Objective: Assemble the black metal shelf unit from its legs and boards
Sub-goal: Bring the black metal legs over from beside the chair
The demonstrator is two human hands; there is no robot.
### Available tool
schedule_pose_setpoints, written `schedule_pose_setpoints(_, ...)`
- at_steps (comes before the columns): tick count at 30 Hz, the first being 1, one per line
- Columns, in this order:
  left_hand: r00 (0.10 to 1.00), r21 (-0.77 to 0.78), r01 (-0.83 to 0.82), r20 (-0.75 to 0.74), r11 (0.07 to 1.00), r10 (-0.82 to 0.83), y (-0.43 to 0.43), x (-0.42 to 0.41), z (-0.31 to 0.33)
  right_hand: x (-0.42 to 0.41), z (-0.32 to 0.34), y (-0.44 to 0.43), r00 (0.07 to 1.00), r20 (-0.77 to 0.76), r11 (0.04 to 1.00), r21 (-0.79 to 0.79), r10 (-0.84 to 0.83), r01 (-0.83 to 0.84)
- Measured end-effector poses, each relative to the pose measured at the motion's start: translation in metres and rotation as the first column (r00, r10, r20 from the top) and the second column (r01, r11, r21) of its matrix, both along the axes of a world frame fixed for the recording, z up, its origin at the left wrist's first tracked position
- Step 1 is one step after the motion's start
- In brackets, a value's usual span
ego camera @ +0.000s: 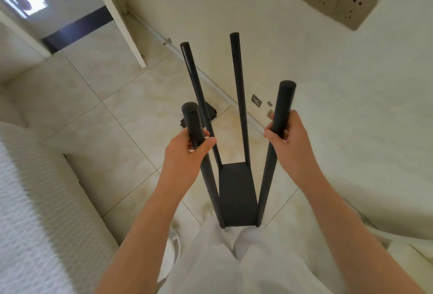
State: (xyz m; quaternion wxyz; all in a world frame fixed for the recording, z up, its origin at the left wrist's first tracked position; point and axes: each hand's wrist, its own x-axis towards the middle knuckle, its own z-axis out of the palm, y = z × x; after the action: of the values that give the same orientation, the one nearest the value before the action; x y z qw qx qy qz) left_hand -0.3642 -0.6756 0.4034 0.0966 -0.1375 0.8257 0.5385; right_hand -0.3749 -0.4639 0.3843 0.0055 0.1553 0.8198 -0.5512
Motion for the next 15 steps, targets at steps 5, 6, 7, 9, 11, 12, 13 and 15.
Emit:
schedule_pose_setpoints(5,0.999,0.018,0.006,0.036,1.0,-0.007,-0.016,-0.069,-0.014,-0.054,-0.003,-0.023,0.999,0.023,0.998,0.036,-0.047,0.046)
schedule_pose_setpoints(6,0.999,0.007,0.012,0.045,1.0,-0.012,-0.018,-0.083,-0.019,-0.066,-0.005,-0.024,0.998,0.034,0.998,0.043,-0.052,0.05)
schedule_pose_setpoints(7,0.998,-0.011,0.021,0.054,1.0,-0.021,-0.02,-0.097,-0.023,-0.077,-0.006,-0.025,0.997,0.05,0.998,0.046,-0.052,0.049)
schedule_pose_setpoints(9,0.997,-0.051,0.043,0.067,0.998,-0.04,-0.022,-0.122,-0.031,-0.1,-0.011,-0.025,0.996,0.084,0.997,0.063,-0.044,0.038)
schedule_pose_setpoints(11,0.996,-0.08,0.058,0.073,0.995,-0.052,-0.025,-0.143,-0.038,-0.118,-0.018,-0.025,0.993,0.115,0.996,0.089,-0.023,0.013)
schedule_pose_setpoints(12,0.995,-0.092,0.069,0.078,0.993,-0.062,-0.025,-0.158,-0.042,-0.129,-0.022,-0.025,0.992,0.126,0.996,0.094,-0.021,0.009)
schedule_pose_setpoints(13,0.993,-0.102,0.083,0.091,0.991,-0.074,-0.025,-0.172,-0.045,-0.142,-0.026,-0.024,0.99,0.139,0.995,0.095,-0.023,0.01)
schedule_pose_setpoints(15,0.987,-0.123,0.115,0.125,0.986,-0.1,-0.026,-0.2,-0.052,-0.165,-0.033,-0.022,0.986,0.168,0.996,0.087,-0.019,0.005)
